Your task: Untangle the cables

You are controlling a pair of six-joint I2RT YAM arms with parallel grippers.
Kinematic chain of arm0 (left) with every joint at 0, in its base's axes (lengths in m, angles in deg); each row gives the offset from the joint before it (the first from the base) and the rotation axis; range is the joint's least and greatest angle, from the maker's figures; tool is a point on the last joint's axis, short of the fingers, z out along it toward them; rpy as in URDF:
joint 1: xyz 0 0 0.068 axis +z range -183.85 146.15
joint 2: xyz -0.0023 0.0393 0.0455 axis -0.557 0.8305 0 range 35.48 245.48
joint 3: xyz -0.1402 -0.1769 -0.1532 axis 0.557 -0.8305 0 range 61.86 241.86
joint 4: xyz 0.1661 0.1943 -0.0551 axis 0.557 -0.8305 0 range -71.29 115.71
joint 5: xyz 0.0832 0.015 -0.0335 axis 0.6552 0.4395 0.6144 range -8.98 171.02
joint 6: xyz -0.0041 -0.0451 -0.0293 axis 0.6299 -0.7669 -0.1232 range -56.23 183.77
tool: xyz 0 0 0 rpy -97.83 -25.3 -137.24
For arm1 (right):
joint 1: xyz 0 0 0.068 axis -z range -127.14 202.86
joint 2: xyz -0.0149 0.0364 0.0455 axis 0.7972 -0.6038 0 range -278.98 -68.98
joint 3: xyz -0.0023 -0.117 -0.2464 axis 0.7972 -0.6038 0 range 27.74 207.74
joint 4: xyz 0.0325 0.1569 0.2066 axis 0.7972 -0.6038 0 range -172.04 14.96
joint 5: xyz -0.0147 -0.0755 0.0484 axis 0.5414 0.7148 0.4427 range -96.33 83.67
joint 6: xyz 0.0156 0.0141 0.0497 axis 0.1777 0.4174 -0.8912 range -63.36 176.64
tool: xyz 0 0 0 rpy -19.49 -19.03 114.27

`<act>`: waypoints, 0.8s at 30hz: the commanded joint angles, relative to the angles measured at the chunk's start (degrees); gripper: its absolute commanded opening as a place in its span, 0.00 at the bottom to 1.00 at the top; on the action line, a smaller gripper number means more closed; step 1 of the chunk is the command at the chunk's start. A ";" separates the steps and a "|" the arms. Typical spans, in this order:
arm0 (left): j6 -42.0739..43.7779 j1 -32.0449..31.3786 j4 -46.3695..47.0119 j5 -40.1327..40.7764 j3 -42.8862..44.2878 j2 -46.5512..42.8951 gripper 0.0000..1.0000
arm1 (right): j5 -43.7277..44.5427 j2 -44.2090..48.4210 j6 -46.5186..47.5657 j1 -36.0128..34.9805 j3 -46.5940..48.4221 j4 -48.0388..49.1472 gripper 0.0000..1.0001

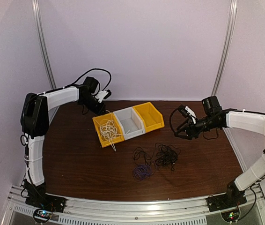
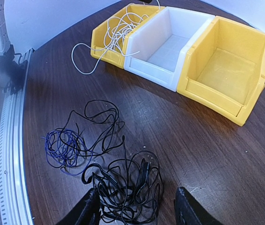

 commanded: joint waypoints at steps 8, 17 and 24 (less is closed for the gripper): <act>-2.14 0.00 2.65 -2.93 -2.00 -7.22 0.00 | 0.58 -1.47 1.09 -0.53 1.76 -0.53 0.54; -11.31 -1.01 16.31 -9.46 -18.86 -18.28 0.00 | 0.74 -3.12 1.58 -1.35 2.35 -1.11 0.54; -14.35 -1.39 21.80 -8.65 -26.67 -16.02 0.00 | 1.06 -3.63 2.13 -2.09 2.73 -1.76 0.54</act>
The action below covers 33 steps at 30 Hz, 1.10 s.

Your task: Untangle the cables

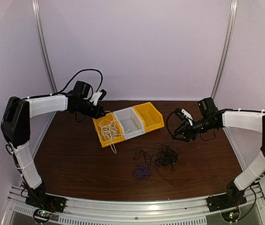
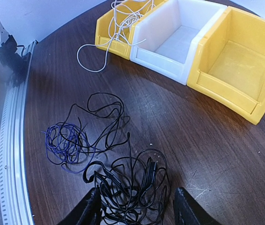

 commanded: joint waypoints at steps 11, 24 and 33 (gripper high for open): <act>-4.15 -0.81 3.30 4.89 -0.40 7.78 0.02 | 1.11 -0.38 1.33 -0.65 1.85 -1.34 0.53; -4.23 -2.15 -10.90 21.18 5.10 -0.70 0.50 | 1.51 -0.69 1.58 -1.14 2.33 -1.85 0.53; -10.03 -10.01 -10.48 22.35 -8.11 -15.21 0.56 | 2.25 -1.10 2.52 -2.20 2.82 -2.77 0.53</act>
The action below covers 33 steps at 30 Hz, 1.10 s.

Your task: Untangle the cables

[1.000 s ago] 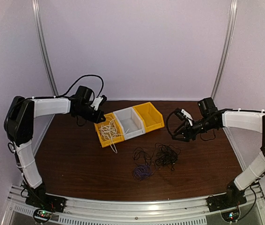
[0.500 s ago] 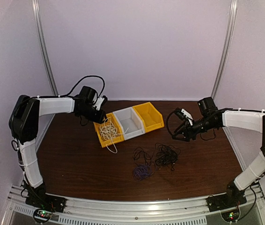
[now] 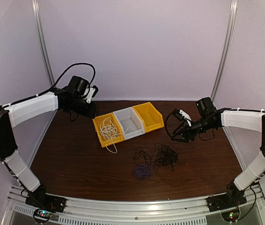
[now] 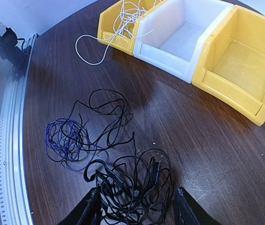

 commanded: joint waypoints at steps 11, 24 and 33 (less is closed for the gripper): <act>-39.33 -19.59 16.46 3.35 -32.80 -18.67 0.57 | 2.47 -1.15 2.41 -2.04 2.29 -2.05 0.53; -38.60 -19.88 25.83 2.41 -33.36 -10.63 0.44 | 3.92 -0.97 2.81 -3.05 2.30 -2.28 0.53; -36.78 -19.84 23.36 4.15 -27.80 -7.15 0.00 | 3.80 -0.87 3.14 -3.14 2.30 -2.62 0.53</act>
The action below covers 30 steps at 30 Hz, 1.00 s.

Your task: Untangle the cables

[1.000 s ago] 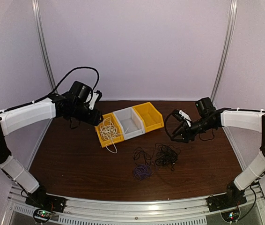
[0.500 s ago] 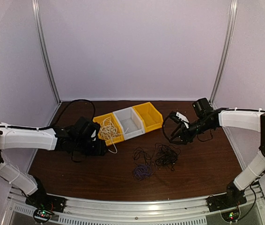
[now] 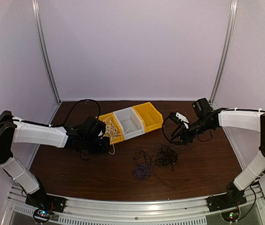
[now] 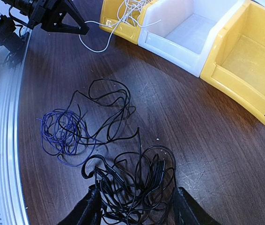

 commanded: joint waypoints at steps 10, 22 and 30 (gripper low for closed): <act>18.77 2.45 -13.20 15.45 22.63 8.49 0.00 | 0.79 0.59 1.11 -0.56 1.54 -1.21 0.53; 26.81 6.38 -16.49 21.12 30.41 20.66 0.00 | 1.88 2.57 1.16 -0.56 0.96 -1.02 0.53; 29.92 9.17 -12.36 11.92 31.86 23.12 0.00 | 1.71 2.12 1.24 -0.62 1.10 -1.19 0.53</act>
